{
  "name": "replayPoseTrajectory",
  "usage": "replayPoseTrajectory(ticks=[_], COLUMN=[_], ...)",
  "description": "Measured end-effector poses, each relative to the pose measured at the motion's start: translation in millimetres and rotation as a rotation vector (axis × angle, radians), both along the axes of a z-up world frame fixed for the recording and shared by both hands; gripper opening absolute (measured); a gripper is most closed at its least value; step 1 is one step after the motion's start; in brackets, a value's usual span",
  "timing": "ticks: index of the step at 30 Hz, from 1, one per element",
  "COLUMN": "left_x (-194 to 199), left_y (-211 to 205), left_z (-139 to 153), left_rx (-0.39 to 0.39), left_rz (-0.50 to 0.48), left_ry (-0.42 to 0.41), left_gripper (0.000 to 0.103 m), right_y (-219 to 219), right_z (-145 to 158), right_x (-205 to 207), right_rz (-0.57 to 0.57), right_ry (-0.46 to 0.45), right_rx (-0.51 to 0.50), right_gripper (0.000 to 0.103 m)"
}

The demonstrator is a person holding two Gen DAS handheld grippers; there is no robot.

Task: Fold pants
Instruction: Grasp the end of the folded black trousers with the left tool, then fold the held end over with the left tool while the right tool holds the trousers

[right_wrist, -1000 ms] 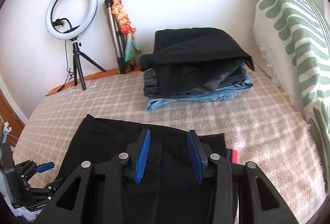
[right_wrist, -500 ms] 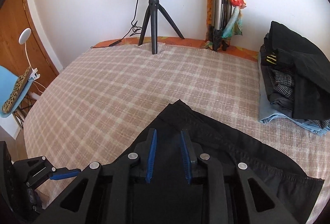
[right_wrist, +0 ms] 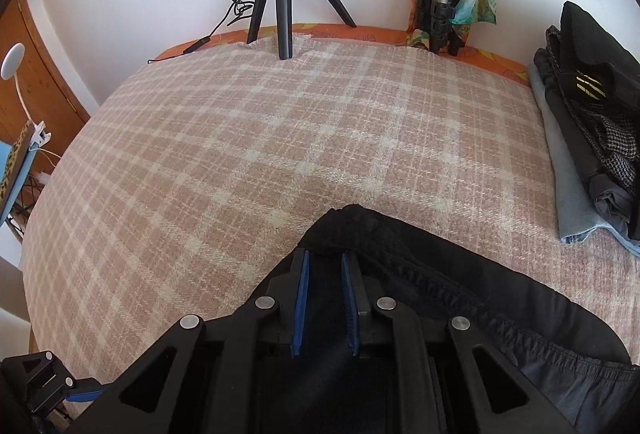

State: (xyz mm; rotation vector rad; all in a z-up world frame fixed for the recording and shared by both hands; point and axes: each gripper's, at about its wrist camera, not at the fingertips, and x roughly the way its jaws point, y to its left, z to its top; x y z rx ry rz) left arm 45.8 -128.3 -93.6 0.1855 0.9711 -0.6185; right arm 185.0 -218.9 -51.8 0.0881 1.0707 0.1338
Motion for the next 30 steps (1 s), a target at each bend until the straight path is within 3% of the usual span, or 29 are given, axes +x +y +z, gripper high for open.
replayPoseTrajectory(ticks=[5, 8, 11, 13, 21, 22, 23, 24, 30], left_x=[4.4, 9.0, 12.9, 13.6, 24.4, 25.4, 25.3, 25.6, 19.3], left_y=[12.0, 17.9, 18.1, 16.5, 10.1, 7.7, 5.2, 2.7, -4.6], left_z=[0.8, 1.1, 0.6, 0.2, 0.2, 0.4, 0.0, -0.9, 9.4], left_rx=[-0.113, -0.198, -0.230, -0.230, -0.267, -0.265, -0.262, -0.249, -0.236], left_rz=[0.037, 0.081, 0.094, 0.097, 0.119, 0.114, 0.104, 0.108, 0.090], left_ry=[0.094, 0.164, 0.197, 0.196, 0.227, 0.223, 0.223, 0.220, 0.140], left_gripper=[0.052, 0.052, 0.052, 0.052, 0.050, 0.047, 0.031, 0.025, 0.011], right_y=[-3.7, -9.2, -8.9, -12.2, -21.3, -20.7, -20.0, -19.6, -20.5], right_z=[2.3, 9.7, 20.0, 25.4, 28.6, 28.8, 29.0, 29.0, 27.2], right_x=[2.0, -2.6, -10.8, -17.0, -40.8, -43.1, -45.3, -46.7, -49.1], right_rz=[-0.034, -0.076, -0.081, -0.088, -0.108, -0.107, -0.103, -0.100, -0.100], right_ry=[0.011, 0.023, 0.024, 0.030, 0.071, 0.071, 0.073, 0.074, 0.088], right_rx=[0.060, 0.132, 0.150, 0.190, 0.263, 0.262, 0.262, 0.265, 0.276], right_gripper=[0.020, 0.032, 0.041, 0.059, 0.060, 0.060, 0.061, 0.060, 0.061])
